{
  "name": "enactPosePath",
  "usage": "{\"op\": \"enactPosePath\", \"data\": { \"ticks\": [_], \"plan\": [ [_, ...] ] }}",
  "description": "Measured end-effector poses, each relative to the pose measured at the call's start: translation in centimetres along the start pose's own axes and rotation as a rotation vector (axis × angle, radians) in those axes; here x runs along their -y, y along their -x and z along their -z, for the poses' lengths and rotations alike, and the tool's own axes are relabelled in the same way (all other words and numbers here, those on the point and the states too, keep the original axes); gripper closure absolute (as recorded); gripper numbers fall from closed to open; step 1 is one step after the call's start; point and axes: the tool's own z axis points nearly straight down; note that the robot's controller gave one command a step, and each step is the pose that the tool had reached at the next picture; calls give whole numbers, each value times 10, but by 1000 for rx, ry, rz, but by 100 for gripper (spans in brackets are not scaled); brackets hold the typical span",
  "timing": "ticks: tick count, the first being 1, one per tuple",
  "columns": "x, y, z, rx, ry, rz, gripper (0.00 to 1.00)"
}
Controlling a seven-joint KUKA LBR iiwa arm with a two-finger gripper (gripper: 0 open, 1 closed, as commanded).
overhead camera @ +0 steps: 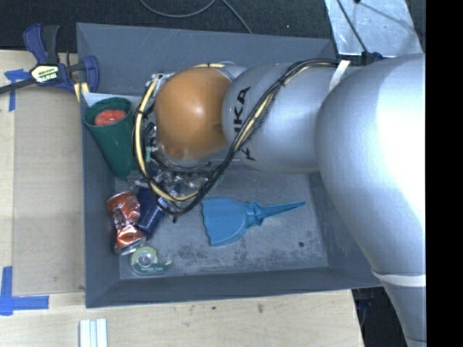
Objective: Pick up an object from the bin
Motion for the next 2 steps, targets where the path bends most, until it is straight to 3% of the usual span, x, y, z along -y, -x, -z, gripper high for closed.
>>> {"op": "enactPosePath", "data": {
  "ticks": [2],
  "plan": [
    [0,0,1,0,1,-1,100]
  ]
}}
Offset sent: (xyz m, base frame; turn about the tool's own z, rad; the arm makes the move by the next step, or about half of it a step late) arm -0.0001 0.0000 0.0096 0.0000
